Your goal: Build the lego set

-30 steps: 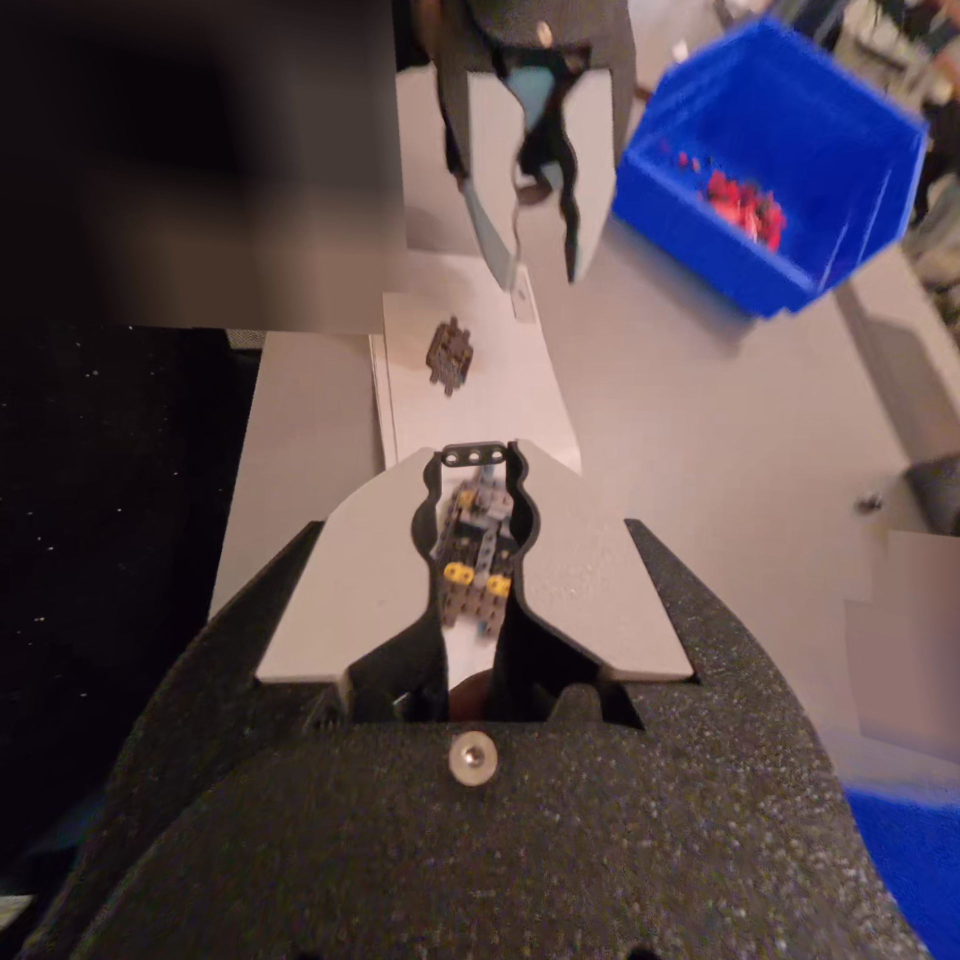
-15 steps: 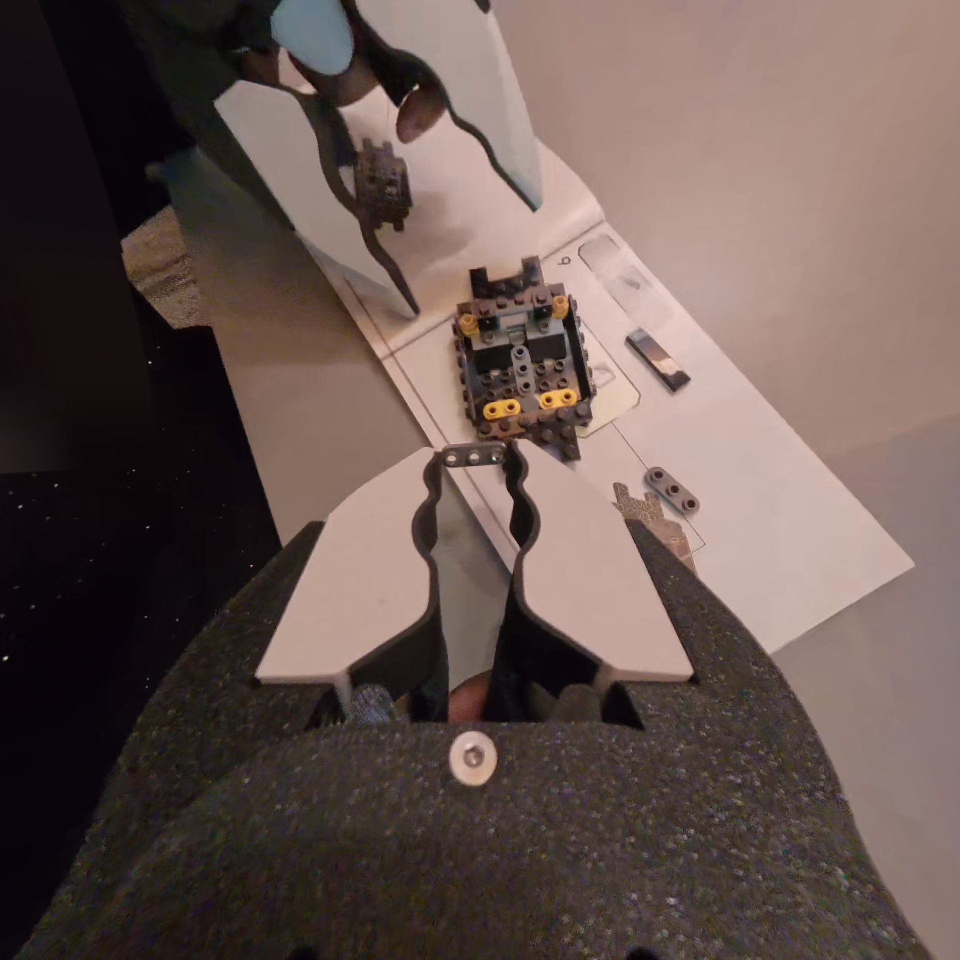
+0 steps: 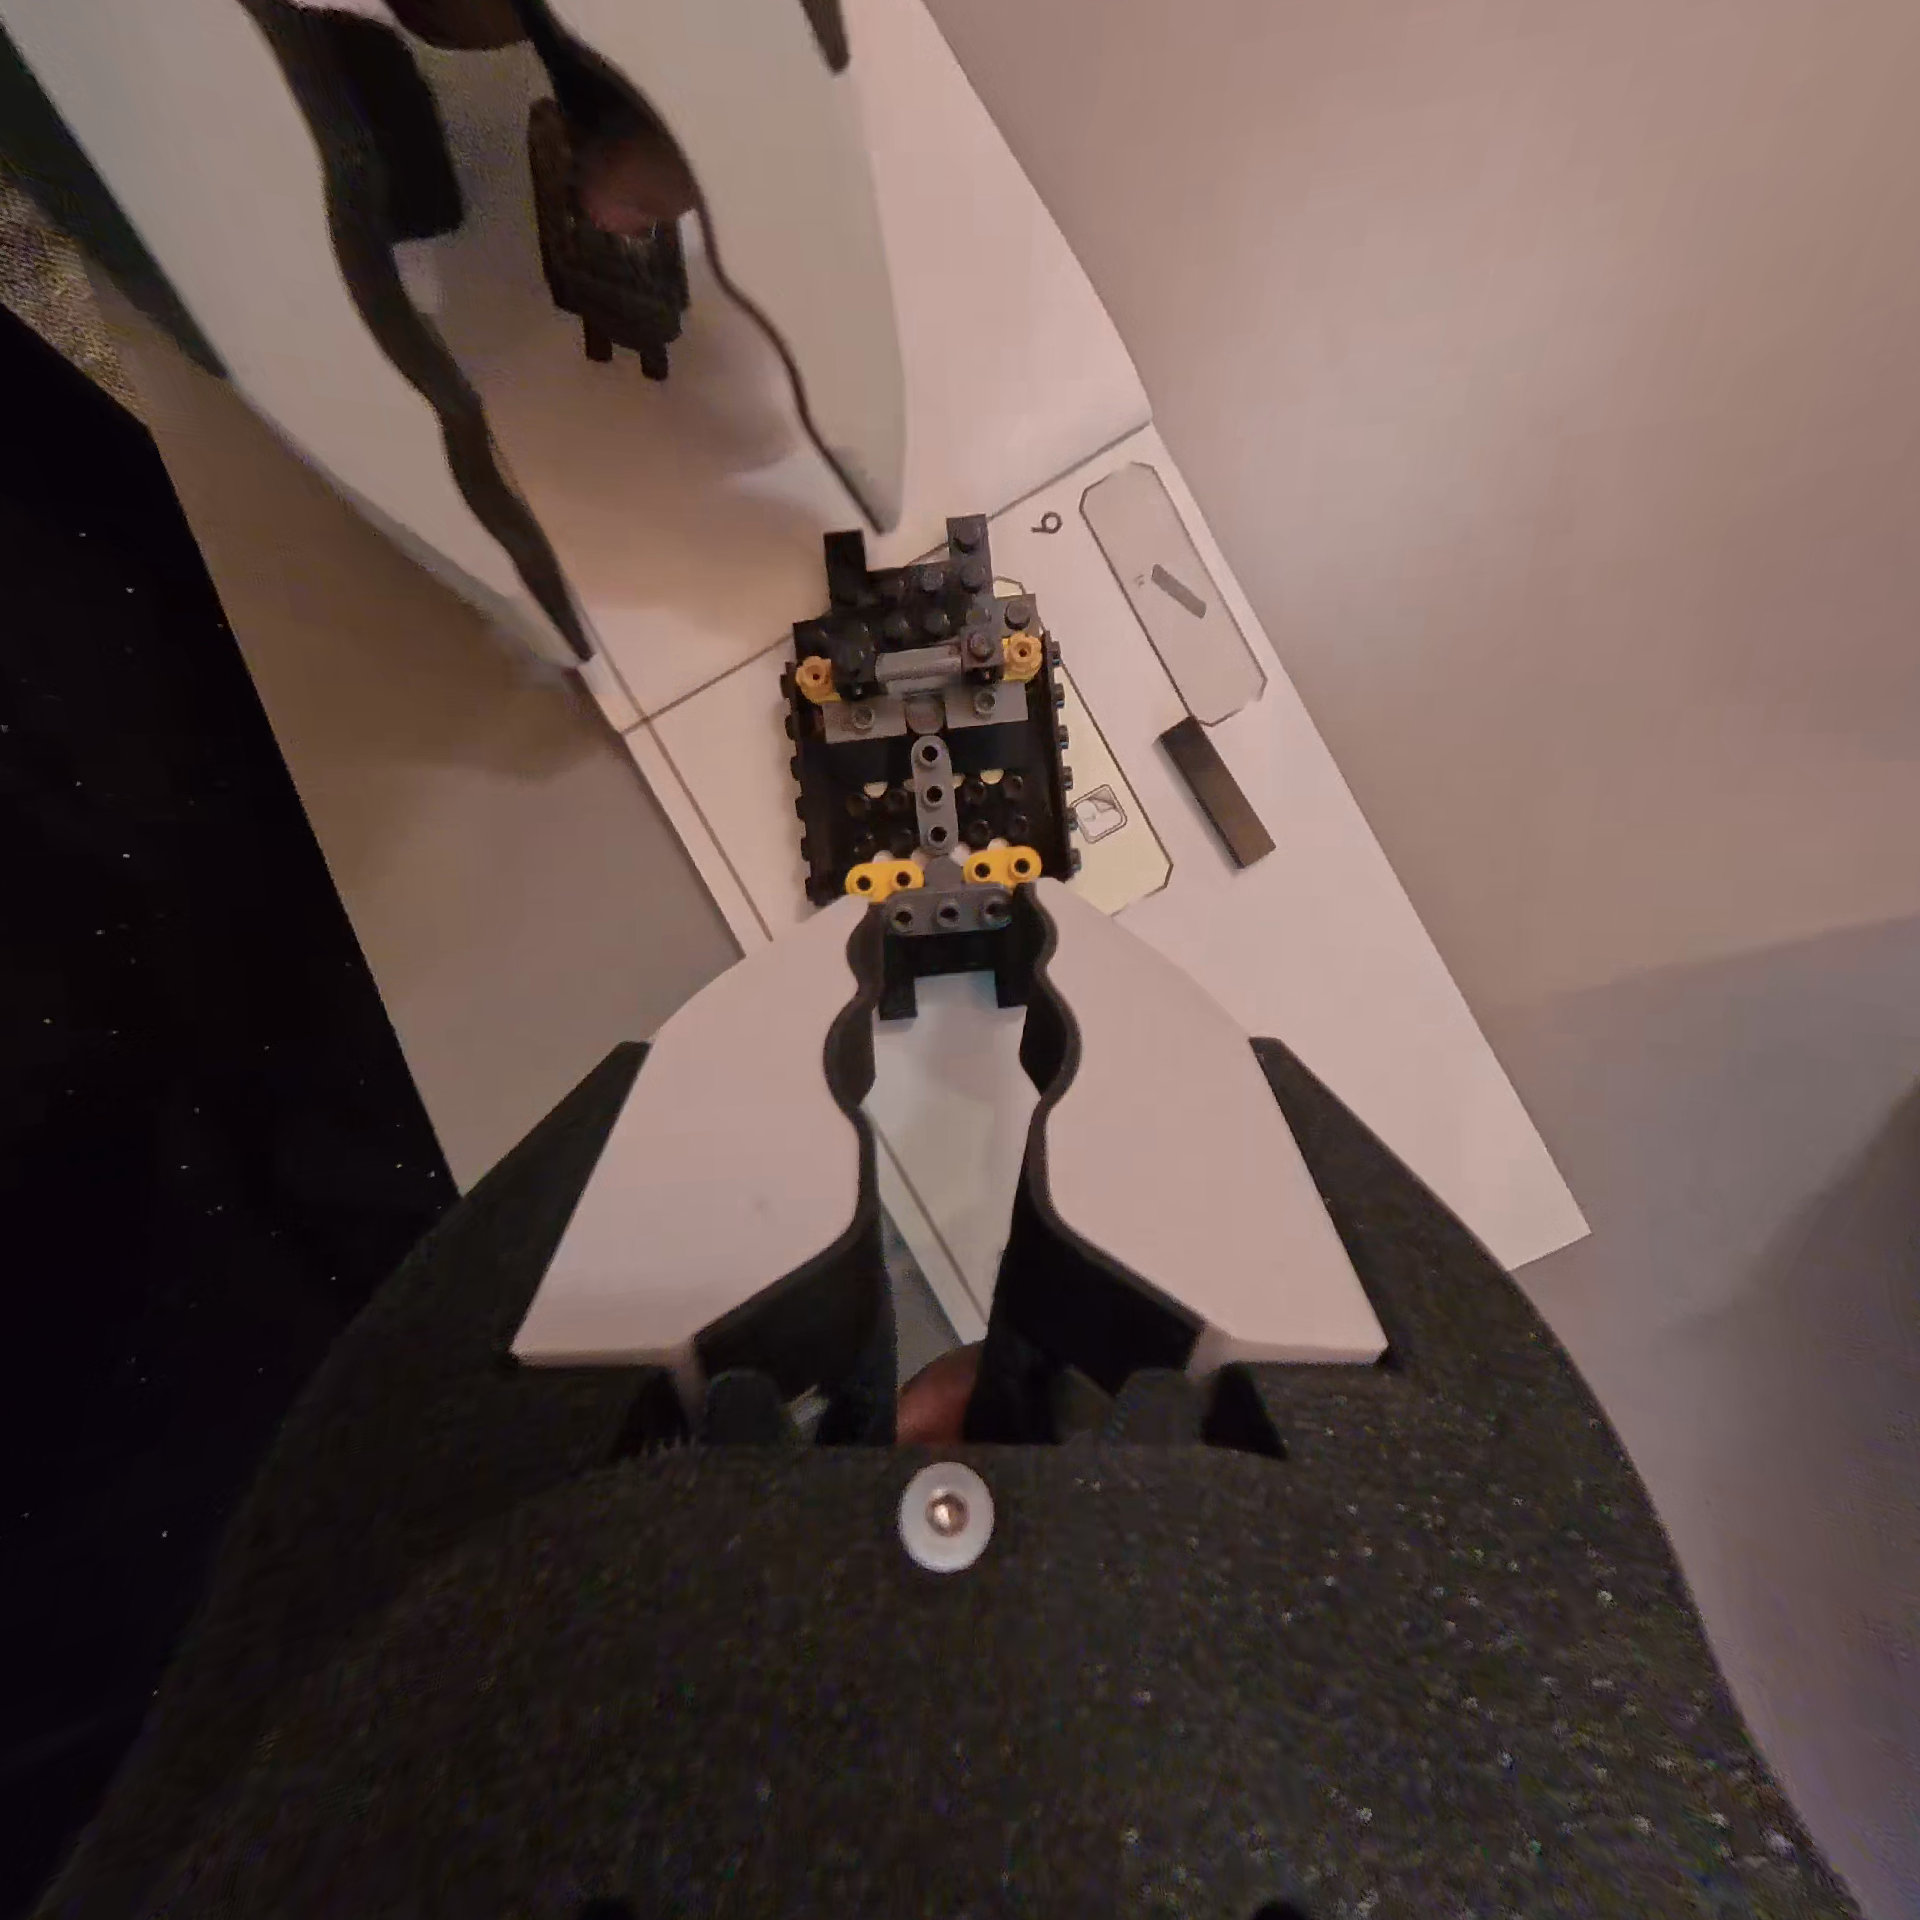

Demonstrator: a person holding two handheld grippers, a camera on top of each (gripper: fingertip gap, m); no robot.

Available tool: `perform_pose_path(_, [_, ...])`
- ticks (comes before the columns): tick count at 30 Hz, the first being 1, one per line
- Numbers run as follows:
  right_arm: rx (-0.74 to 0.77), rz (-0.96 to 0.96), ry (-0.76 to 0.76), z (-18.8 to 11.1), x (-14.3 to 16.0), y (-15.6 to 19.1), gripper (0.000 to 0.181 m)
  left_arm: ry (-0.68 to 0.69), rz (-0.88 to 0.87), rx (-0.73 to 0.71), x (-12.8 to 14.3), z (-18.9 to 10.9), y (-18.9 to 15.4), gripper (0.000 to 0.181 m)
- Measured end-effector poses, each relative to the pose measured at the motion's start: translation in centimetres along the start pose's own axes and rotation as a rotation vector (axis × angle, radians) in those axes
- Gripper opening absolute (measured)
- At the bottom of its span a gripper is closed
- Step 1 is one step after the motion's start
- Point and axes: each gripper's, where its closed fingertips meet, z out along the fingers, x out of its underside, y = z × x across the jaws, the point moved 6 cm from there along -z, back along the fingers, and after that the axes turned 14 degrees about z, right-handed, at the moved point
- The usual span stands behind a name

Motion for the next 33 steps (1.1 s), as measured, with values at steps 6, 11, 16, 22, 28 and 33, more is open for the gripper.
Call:
perform_pose_path(6, [-0.002, 0.007, 0.073, 0.8, -0.6, -0.2, 0.023, 0.006, 0.033, 0.034, -0.3, 0.1, -0.7, 0.060])
perform_pose_path(11, [0.012, 0.026, 0.138, 1.3, -0.8, -0.5, 0.023, -0.012, 0.034, 0.003, -0.3, -0.5, -0.3, 0.060])
perform_pose_path(16, [0.024, 0.025, 0.165, 1.5, -1.0, -0.5, 0.024, -0.001, 0.029, -0.012, 0.0, -0.6, -0.1, 0.061])
perform_pose_path(22, [0.059, 0.004, 0.186, 1.7, -1.2, -0.5, 0.024, 0.007, 0.037, 0.006, 0.0, -0.3, -0.3, 0.061])
perform_pose_path(28, [0.079, -0.035, 0.186, 1.5, -1.3, -0.4, 0.024, 0.005, 0.044, 0.013, 0.1, -0.5, -0.4, 0.061])
perform_pose_path(33, [0.072, -0.048, 0.183, 1.5, -1.3, -0.4, 0.028, -0.020, 0.038, 0.020, 0.2, -2.2, -0.1, 0.061])
